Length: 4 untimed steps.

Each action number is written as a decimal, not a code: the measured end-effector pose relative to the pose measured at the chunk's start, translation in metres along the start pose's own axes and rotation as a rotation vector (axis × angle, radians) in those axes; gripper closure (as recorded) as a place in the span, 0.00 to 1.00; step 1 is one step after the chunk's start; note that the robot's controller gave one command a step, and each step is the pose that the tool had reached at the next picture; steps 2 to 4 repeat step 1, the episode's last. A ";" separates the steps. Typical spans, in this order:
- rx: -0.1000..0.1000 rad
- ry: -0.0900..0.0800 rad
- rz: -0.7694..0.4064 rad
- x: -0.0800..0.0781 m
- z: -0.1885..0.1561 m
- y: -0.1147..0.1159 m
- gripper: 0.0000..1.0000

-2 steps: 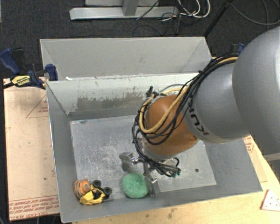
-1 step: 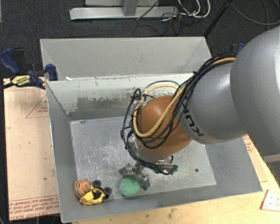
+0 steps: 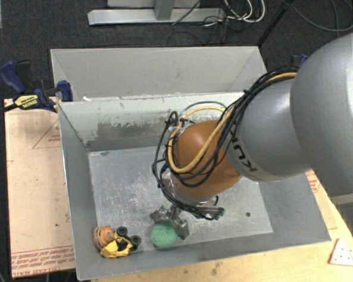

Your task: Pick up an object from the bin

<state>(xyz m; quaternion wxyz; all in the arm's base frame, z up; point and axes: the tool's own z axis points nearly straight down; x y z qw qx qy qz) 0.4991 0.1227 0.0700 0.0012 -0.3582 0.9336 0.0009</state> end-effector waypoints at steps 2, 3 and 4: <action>0.002 -0.002 -0.025 -0.001 -0.202 -0.022 1.00; 0.002 -0.002 -0.025 -0.001 -0.202 -0.022 1.00; 0.002 -0.002 -0.025 -0.001 -0.202 -0.022 1.00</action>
Offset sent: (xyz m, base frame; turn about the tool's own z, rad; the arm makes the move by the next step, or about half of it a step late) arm 0.0000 0.0000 0.0000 0.0000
